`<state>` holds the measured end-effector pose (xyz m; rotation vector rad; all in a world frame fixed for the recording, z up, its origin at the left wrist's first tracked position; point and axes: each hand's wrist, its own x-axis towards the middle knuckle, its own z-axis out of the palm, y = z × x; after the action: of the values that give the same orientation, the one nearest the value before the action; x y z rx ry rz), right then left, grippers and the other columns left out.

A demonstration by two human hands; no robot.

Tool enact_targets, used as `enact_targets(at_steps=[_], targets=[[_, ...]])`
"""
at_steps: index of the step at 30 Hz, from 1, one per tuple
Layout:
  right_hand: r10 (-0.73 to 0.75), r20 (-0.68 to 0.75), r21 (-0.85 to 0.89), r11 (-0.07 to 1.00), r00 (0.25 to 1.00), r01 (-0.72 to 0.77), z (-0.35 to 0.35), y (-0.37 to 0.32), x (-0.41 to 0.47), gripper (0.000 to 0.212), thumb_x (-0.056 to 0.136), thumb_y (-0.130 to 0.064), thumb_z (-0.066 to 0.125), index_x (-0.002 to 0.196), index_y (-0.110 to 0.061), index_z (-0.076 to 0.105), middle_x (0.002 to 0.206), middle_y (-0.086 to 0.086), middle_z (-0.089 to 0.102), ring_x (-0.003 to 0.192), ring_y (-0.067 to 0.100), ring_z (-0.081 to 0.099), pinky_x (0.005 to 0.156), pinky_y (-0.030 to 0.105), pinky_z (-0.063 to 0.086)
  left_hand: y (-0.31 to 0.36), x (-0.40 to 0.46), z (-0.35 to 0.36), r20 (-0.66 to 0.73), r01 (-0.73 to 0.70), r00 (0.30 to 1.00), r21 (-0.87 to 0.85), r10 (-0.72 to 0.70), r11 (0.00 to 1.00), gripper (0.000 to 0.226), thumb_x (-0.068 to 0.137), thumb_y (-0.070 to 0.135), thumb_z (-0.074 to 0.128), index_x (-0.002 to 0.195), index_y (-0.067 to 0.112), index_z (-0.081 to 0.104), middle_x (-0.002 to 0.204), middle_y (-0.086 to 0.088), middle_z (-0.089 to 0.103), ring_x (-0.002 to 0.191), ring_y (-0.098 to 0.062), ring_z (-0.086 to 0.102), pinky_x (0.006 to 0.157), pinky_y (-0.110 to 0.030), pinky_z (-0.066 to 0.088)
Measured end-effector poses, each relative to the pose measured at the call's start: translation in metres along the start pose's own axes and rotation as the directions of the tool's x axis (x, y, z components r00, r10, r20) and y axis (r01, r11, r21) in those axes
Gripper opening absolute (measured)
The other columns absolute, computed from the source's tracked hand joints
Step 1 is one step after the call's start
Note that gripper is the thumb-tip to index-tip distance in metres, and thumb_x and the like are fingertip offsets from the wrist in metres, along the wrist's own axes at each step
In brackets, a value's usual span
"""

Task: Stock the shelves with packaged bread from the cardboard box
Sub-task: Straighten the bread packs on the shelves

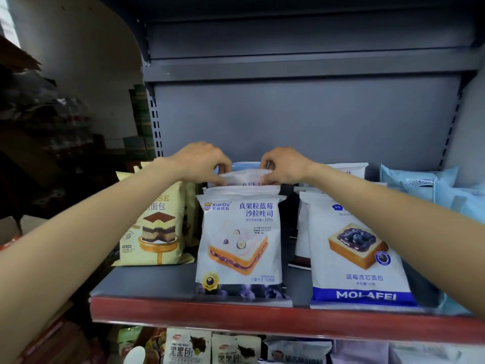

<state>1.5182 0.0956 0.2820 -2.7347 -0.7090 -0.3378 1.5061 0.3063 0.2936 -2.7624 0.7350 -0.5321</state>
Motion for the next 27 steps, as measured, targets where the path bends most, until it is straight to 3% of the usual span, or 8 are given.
enact_targets(at_steps=[3, 6, 10, 14, 17, 21, 24, 27], targets=[[0.027, -0.055, 0.140, 0.990, 0.998, -0.019, -0.002, 0.001, -0.008, 0.020, 0.083, -0.014, 0.068, 0.102, -0.006, 0.064, 0.096, 0.011, 0.066, 0.083, 0.023, 0.065, 0.077, 0.025, 0.050, 0.002, -0.011, 0.000, -0.118, 0.015, 0.993, 0.052, -0.009, 0.999, 0.025, 0.085, 0.047, 0.064, 0.100, 0.027, 0.065, 0.093, 0.010, 0.060, 0.094, -0.015, 0.056, 0.070, -0.024, 0.029], [0.076, 0.035, 0.211, 0.974, 0.997, -0.082, -0.002, -0.001, -0.021, 0.022, 0.089, -0.025, 0.062, 0.102, -0.007, 0.064, 0.094, 0.009, 0.069, 0.071, 0.016, 0.061, 0.074, 0.026, 0.051, 0.005, -0.027, 0.002, -0.163, 0.075, 0.982, -0.107, -0.092, 0.991, 0.019, 0.088, 0.037, 0.062, 0.104, 0.028, 0.066, 0.100, 0.011, 0.065, 0.096, -0.013, 0.059, 0.072, -0.027, 0.039], [0.036, -0.117, 0.104, 0.994, 0.992, -0.024, -0.011, -0.013, -0.047, 0.040, 0.096, -0.035, 0.049, 0.130, -0.015, 0.049, 0.125, 0.011, 0.060, 0.109, 0.022, 0.058, 0.095, 0.028, 0.041, 0.029, -0.054, -0.003, -0.328, 0.180, 0.874, -0.468, -0.359, 0.865, 0.019, 0.093, 0.034, 0.057, 0.108, 0.026, 0.065, 0.098, 0.011, 0.066, 0.088, -0.011, 0.061, 0.080, -0.029, 0.047], [0.067, -0.157, 0.278, 0.960, 0.985, -0.021, -0.011, -0.028, -0.090, 0.055, 0.095, -0.042, 0.047, 0.144, -0.022, 0.033, 0.144, 0.006, 0.042, 0.132, 0.020, 0.038, 0.097, 0.024, 0.029, 0.062, -0.087, 0.002, -0.175, 0.199, 0.847, -0.771, -0.501, 0.605, 0.048, 0.087, 0.044, 0.061, 0.129, 0.023, 0.050, 0.117, 0.010, 0.056, 0.099, -0.006, 0.057, 0.081, -0.021, 0.044], [0.124, -0.133, 0.626, 0.780, 0.983, -0.014, 0.015, -0.043, -0.126, 0.072, 0.091, -0.035, 0.058, 0.150, -0.022, 0.018, 0.145, -0.005, 0.037, 0.133, 0.012, 0.036, 0.103, 0.023, 0.028, 0.077, -0.102, 0.022, -0.044, 0.194, 0.878, -0.878, -0.476, 0.438, 0.049, 0.080, 0.040, 0.072, 0.122, 0.031, 0.048, 0.118, 0.016, 0.056, 0.098, 0.017, 0.053, 0.086, -0.008, 0.042], [0.172, -0.064, 0.798, 0.600, 0.983, -0.053, 0.061, -0.046, -0.139, 0.065, 0.081, -0.020, 0.072, 0.131, -0.017, 0.030, 0.115, -0.026, 0.047, 0.116, -0.001, 0.041, 0.102, 0.015, 0.028, 0.089, -0.110, 0.039, 0.073, 0.294, 0.861, -0.879, -0.504, 0.375, 0.102, 0.058, 0.051, 0.082, 0.140, 0.027, 0.026, 0.142, 0.005, 0.046, 0.132, -0.013, 0.042, 0.111, -0.037, 0.034], [0.166, 0.018, 0.846, 0.522, 0.986, -0.104, 0.081, -0.043, -0.126, 0.106, 0.072, -0.017, 0.078, 0.148, -0.015, 0.005, 0.135, -0.006, 0.053, 0.122, 0.010, 0.051, 0.109, 0.035, 0.037, 0.098, -0.113, 0.046, 0.176, 0.366, 0.859, -0.867, -0.481, 0.337, 0.113, 0.071, 0.031, 0.082, 0.151, 0.021, 0.003, 0.154, 0.004, 0.028, 0.140, -0.015, 0.030, 0.109, -0.024, 0.026], [0.108, 0.025, 0.825, 0.559, 0.994, -0.081, 0.084, -0.046, -0.123, 0.119, 0.075, 0.004, 0.071, 0.147, -0.015, -0.022, 0.133, -0.011, 0.046, 0.118, 0.007, 0.048, 0.092, 0.012, 0.043, 0.104, -0.114, 0.048, 0.257, 0.385, 0.881, -0.878, -0.398, 0.285, 0.134, 0.070, 0.018, 0.082, 0.145, 0.020, -0.029, 0.158, 0.008, 0.012, 0.135, -0.003, 0.026, 0.091, -0.009, 0.030]])
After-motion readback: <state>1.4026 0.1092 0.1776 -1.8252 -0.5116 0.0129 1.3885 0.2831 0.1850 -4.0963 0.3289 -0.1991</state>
